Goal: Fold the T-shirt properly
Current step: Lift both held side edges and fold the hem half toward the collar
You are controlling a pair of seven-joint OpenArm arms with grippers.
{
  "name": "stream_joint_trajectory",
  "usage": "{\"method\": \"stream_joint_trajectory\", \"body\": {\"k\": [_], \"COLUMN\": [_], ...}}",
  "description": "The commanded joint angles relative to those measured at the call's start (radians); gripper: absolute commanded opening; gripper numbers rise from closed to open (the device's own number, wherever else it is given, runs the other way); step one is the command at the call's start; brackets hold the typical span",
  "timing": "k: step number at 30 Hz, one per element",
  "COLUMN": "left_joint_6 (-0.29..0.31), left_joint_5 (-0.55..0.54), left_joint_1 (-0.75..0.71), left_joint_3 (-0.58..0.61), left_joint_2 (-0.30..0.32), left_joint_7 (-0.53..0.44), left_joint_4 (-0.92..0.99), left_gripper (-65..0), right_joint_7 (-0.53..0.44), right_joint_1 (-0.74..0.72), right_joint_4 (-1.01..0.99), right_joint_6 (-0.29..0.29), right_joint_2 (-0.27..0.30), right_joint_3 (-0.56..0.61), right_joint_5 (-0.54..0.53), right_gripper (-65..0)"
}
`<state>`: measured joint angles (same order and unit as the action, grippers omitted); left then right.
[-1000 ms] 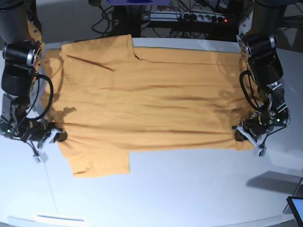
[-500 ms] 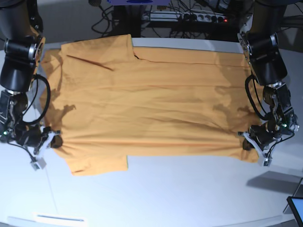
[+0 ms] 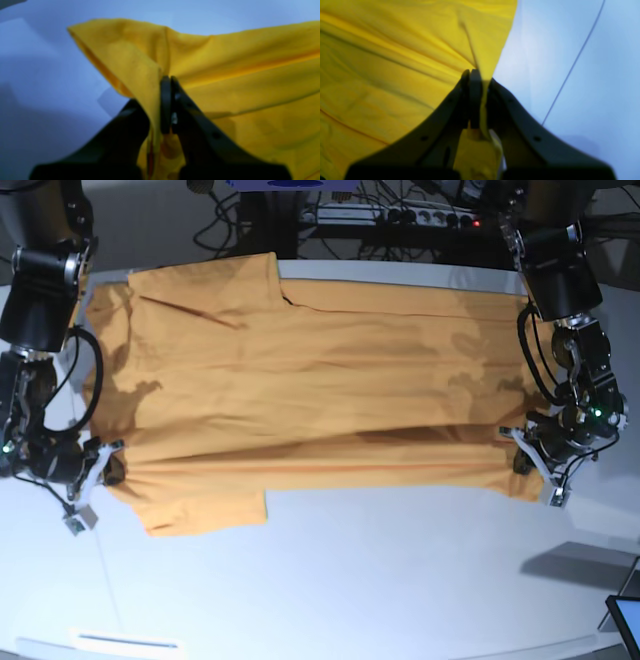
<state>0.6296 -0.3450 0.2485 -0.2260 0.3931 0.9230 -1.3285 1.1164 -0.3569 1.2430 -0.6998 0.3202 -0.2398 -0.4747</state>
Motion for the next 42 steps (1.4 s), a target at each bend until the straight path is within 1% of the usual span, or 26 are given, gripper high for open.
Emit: {"method": "stream_joint_trajectory", "body": {"k": [1,6,8,11,14,18,23,26,28,32,38,42], "left_joint_6": [-0.009,-0.009,-0.009,-0.009,-0.009,-0.009,-0.009,-0.009,-0.009,-0.009,-0.009,-0.009], "left_joint_5": [0.007,0.007,0.007,0.007,0.007,0.007,0.007,0.008,0.008,0.008,0.007,0.007], "left_joint_1": [0.013,-0.03,-0.047,-0.059,-0.074,-0.11,-0.156,-0.193,-0.211,-0.257,-0.3,-0.324], "left_joint_3": [-0.008,-0.014,-0.014,-0.014,-0.016,-0.016,-0.016,-0.016,-0.016,-0.016,-0.017,-0.017], "left_joint_2": [0.031,0.034,0.046,0.046,0.046,0.057,0.06,0.082,0.085,0.123,0.16,0.182], "left_joint_7": [-0.015,-0.014,-0.008,0.047,0.071,0.071,0.071,0.071,0.071,0.071,0.071,0.071], "left_joint_4": [-0.038,-0.135,-0.167,-0.211,-0.251,-0.302,-0.357,-0.389,-0.411,-0.446,-0.452,-0.452], "left_gripper": [-65.0,-65.0,-65.0,-65.0,-65.0,-65.0,-65.0,-65.0,-65.0,-65.0,-65.0,-65.0], "right_joint_7": [-0.008,-0.009,-0.008,0.006,0.012,0.049,0.063,0.064,0.064,0.064,0.064,0.064], "right_joint_1": [-0.017,0.019,0.032,0.058,0.091,0.12,0.167,0.201,0.226,0.267,0.31,0.335], "right_joint_4": [0.027,0.065,0.09,0.142,0.203,0.269,0.341,0.375,0.406,0.465,0.478,0.479], "right_joint_6": [0.002,0.002,0.002,0.002,0.002,0.002,0.002,0.002,0.002,0.002,0.002,0.002], "right_joint_2": [0.02,0.02,0.02,0.02,0.02,0.02,0.026,0.024,0.023,0.021,0.02,0.007], "right_joint_3": [-0.007,-0.008,-0.008,-0.008,-0.007,-0.013,-0.014,-0.016,-0.016,-0.016,-0.016,-0.066], "right_joint_5": [0.0,0.0,0.0,0.0,0.0,0.0,0.0,0.0,0.0,0.0,-0.002,-0.005], "right_gripper": [-64.9,-64.9,-64.9,-64.9,-64.9,-64.9,-64.9,-64.9,-64.9,-64.9,-64.9,-64.9]}}
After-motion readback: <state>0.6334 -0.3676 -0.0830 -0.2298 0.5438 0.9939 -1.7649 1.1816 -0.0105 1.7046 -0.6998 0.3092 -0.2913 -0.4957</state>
